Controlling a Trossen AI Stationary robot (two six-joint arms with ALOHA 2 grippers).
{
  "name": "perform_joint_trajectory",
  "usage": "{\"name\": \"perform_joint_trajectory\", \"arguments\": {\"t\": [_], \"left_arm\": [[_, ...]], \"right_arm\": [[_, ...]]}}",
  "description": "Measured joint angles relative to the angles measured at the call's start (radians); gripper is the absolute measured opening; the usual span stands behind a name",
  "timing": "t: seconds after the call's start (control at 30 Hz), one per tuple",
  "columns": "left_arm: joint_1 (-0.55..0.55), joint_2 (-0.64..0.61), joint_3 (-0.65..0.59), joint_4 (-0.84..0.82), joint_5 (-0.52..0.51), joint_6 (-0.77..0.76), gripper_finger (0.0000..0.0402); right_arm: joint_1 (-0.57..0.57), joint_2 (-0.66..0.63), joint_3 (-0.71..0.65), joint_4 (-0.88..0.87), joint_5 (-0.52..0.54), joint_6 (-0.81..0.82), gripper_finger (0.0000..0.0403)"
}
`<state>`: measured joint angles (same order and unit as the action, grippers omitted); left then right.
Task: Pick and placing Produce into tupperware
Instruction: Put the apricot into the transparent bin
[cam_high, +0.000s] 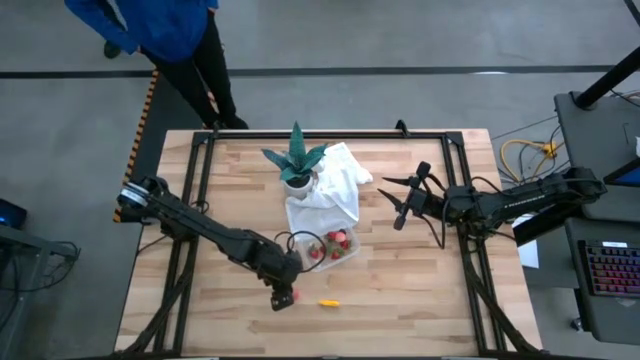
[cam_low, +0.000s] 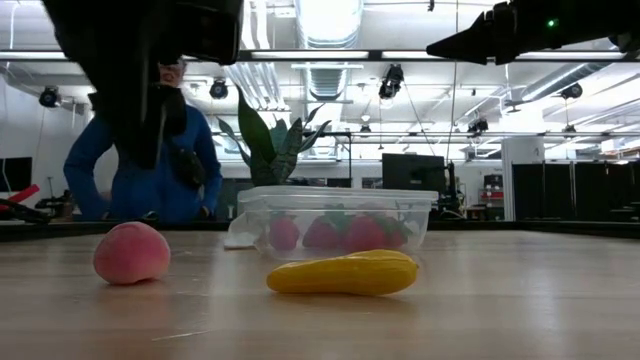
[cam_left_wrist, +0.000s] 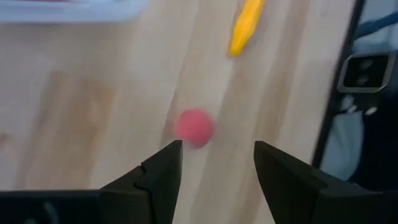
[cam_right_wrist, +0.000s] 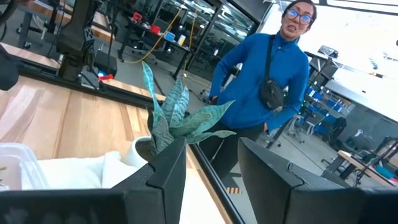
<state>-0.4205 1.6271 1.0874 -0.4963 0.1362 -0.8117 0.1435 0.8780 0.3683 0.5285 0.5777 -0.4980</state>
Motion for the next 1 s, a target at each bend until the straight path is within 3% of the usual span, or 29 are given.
{"name": "perform_joint_trajectory", "arguments": {"t": [0.43,1.0], "left_arm": [[-0.009,0.089,0.048,0.009,0.02,-0.172,0.0184],[-0.014,0.161,0.098,-0.066,0.015,-0.186,0.0184]], "right_arm": [[0.0,0.0,-0.007,-0.001,0.0,0.003,0.0139],[0.0,0.0,-0.014,-0.001,0.0,0.001,0.0139]]}}
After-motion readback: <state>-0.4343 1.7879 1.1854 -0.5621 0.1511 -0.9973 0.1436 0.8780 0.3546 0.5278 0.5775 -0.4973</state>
